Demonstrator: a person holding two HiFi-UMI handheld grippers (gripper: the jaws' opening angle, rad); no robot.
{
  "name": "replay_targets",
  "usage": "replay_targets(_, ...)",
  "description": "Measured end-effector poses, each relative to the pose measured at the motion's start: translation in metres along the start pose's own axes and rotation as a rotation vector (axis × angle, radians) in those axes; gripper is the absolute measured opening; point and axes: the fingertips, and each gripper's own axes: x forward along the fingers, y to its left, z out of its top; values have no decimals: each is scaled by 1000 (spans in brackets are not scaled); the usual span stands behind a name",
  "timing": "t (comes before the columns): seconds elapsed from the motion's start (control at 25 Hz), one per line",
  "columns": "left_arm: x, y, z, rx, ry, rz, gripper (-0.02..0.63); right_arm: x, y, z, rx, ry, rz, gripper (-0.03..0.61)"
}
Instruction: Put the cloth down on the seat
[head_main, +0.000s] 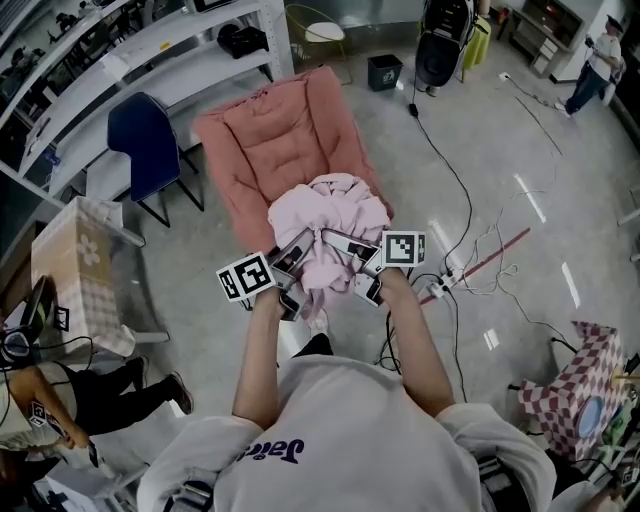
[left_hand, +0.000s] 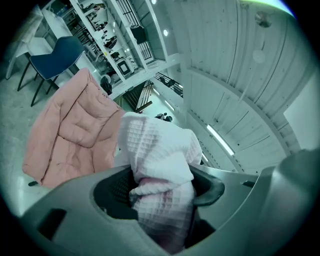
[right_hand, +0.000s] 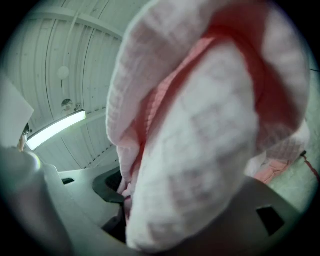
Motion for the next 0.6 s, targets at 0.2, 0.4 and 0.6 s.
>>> replay_targets(0.2, 18, 33, 48, -36, 19, -18, 278, 48, -19, 32, 8, -6, -44, 290)
replay_targets(0.4, 32, 55, 79, -35, 21, -21, 278, 78, -34, 54, 10, -27, -59, 291)
replay_targets(0.6, 38, 78, 113, -39, 21, -21, 276, 113, -45, 72, 1, -47, -62, 291)
